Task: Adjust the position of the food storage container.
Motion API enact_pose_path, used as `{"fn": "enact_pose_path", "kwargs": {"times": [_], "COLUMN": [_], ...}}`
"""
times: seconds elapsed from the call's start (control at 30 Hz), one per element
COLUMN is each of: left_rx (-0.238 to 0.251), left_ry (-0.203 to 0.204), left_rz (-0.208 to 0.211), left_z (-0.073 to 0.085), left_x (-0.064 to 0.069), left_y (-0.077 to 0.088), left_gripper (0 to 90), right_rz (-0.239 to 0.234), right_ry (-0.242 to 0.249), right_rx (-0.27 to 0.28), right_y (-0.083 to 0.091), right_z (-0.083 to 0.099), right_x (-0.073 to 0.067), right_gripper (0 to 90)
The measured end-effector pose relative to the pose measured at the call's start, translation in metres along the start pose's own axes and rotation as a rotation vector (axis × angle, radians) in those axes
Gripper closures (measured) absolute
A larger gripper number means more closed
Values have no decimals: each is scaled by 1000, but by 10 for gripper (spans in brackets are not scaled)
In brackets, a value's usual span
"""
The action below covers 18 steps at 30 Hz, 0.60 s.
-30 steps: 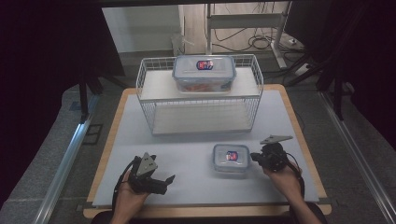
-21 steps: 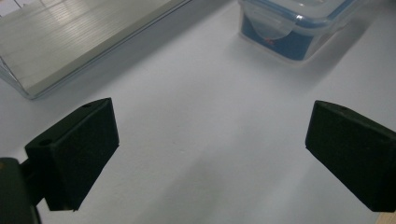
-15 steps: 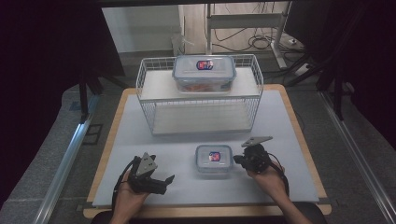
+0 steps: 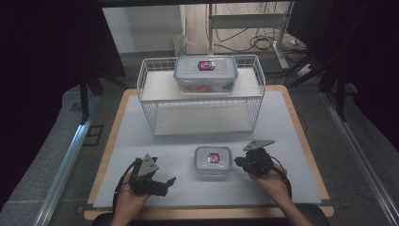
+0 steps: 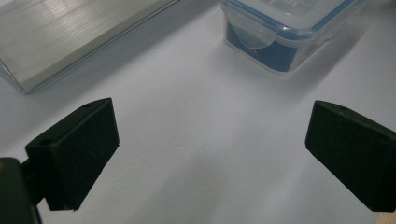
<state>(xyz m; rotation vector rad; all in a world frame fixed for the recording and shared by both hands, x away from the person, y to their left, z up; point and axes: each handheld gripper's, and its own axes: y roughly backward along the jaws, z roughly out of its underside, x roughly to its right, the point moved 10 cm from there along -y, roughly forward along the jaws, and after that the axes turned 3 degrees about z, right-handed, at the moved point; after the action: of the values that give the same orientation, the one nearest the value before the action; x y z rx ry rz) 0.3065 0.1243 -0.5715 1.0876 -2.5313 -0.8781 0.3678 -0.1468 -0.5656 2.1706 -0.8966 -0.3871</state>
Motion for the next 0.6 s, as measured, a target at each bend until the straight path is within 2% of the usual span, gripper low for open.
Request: {"fn": "enact_pose_path", "kwargs": {"times": [0.1,0.3,0.47,0.6], "left_rx": [-1,-18,-32,-41], "left_ry": [4,-6,-17,-23], "left_rz": [2,8,11,11], "left_z": [0,2,4,6], "left_x": [0,2,3,3], "left_y": [-1,-3,-6,-7], "left_gripper": [29,32,34,35], "right_rz": [19,23,9,-30], "right_ry": [13,1,18,14], "right_rx": [19,27,40,57], "right_y": [4,8,5,3], "right_z": [0,7,13,14], "right_x": [6,19,24,21], "right_gripper": [731,474,291,182]}}
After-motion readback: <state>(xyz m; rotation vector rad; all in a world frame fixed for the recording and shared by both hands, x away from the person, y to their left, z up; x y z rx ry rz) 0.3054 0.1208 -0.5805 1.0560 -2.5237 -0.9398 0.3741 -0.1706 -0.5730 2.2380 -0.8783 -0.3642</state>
